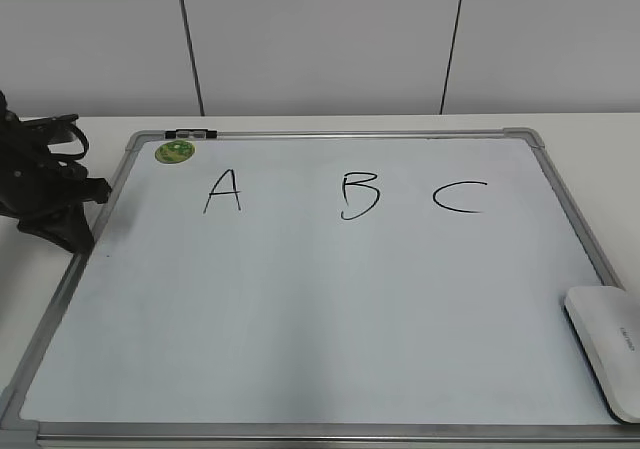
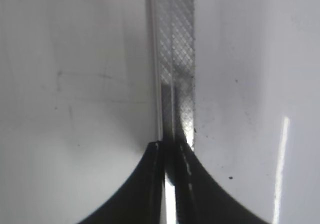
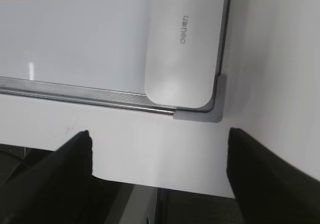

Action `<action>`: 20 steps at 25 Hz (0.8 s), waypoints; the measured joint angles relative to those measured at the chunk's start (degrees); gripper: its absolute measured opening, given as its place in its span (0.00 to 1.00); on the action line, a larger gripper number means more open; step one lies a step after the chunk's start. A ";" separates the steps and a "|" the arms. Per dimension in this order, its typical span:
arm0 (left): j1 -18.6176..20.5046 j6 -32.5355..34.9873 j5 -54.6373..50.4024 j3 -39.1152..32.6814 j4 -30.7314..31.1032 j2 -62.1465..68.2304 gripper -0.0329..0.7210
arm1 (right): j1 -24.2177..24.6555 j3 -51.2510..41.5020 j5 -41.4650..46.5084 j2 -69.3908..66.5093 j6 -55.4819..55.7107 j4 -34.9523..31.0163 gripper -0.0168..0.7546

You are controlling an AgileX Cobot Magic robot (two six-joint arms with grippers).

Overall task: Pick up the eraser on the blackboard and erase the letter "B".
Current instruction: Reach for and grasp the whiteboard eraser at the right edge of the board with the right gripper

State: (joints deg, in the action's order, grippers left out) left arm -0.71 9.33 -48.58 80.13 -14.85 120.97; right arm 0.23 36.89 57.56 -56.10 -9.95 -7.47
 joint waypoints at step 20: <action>0.00 0.00 -0.14 0.00 0.00 0.00 0.06 | 0.00 3.48 -17.30 -25.96 -0.21 0.28 0.88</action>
State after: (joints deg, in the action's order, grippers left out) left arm -0.71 9.33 -48.71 80.13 -14.85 120.97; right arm 0.23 40.37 40.26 -82.07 -10.16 -7.19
